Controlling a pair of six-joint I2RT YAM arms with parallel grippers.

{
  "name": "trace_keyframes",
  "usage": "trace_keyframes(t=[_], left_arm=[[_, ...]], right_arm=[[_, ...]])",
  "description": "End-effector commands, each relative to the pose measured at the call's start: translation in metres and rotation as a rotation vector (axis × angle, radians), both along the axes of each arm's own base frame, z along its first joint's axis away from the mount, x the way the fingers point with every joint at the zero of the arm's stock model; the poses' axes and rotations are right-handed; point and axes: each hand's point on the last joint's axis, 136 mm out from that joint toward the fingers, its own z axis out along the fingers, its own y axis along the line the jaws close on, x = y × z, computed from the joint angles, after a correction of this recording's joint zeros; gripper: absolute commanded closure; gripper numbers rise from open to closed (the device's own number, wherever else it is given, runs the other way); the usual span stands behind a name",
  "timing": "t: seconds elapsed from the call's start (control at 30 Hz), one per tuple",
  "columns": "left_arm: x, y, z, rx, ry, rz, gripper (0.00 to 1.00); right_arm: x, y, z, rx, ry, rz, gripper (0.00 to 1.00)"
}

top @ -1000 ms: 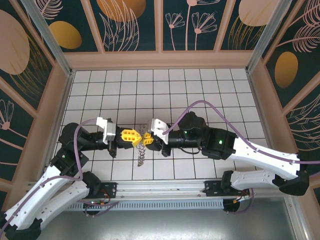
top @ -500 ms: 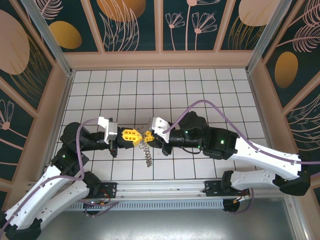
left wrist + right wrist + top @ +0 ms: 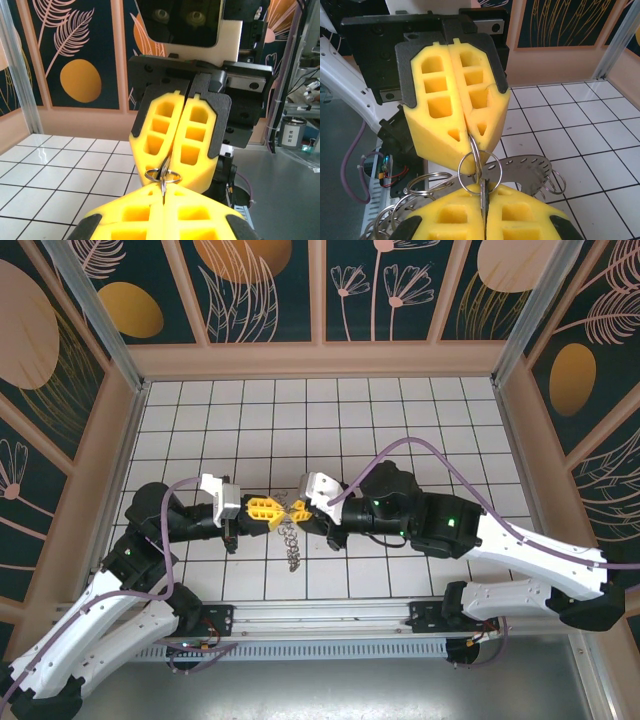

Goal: Put the keys on the keyring

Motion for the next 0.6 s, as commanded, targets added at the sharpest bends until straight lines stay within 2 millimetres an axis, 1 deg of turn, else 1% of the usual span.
trace_keyframes(t=[0.0, 0.17, 0.23, 0.27, 0.3, 0.4, 0.43, 0.5, 0.57], left_arm=[[0.003, 0.003, 0.013, -0.010, -0.054, 0.036, 1.00], [0.011, 0.004, 0.006, 0.011, -0.050, 0.082, 1.00], [0.017, 0.005, 0.001, 0.023, -0.046, 0.114, 1.00], [0.019, 0.005, -0.002, 0.029, -0.042, 0.125, 0.98], [0.022, 0.005, -0.005, 0.036, -0.033, 0.140, 0.93], [0.037, 0.008, -0.016, 0.049, -0.003, 0.216, 0.68], [0.043, 0.010, -0.020, 0.047, 0.009, 0.258, 0.61], [0.054, 0.016, -0.026, 0.036, 0.031, 0.333, 0.54], [0.065, 0.023, -0.035, 0.020, 0.063, 0.412, 0.50]], right_arm=[[0.000, -0.001, 0.021, 0.029, -0.035, -0.010, 1.00], [0.009, -0.006, 0.028, 0.032, -0.062, -0.066, 1.00], [0.015, -0.008, 0.028, 0.020, -0.075, -0.099, 1.00], [0.020, -0.010, 0.027, 0.007, -0.084, -0.125, 1.00], [0.026, -0.010, 0.026, -0.008, -0.090, -0.154, 1.00], [0.043, -0.011, 0.017, -0.070, -0.081, -0.210, 1.00], [0.051, -0.012, 0.013, -0.093, -0.066, -0.229, 1.00], [0.069, -0.013, 0.000, -0.137, -0.026, -0.265, 1.00], [0.088, -0.016, -0.016, -0.181, 0.024, -0.306, 1.00]])
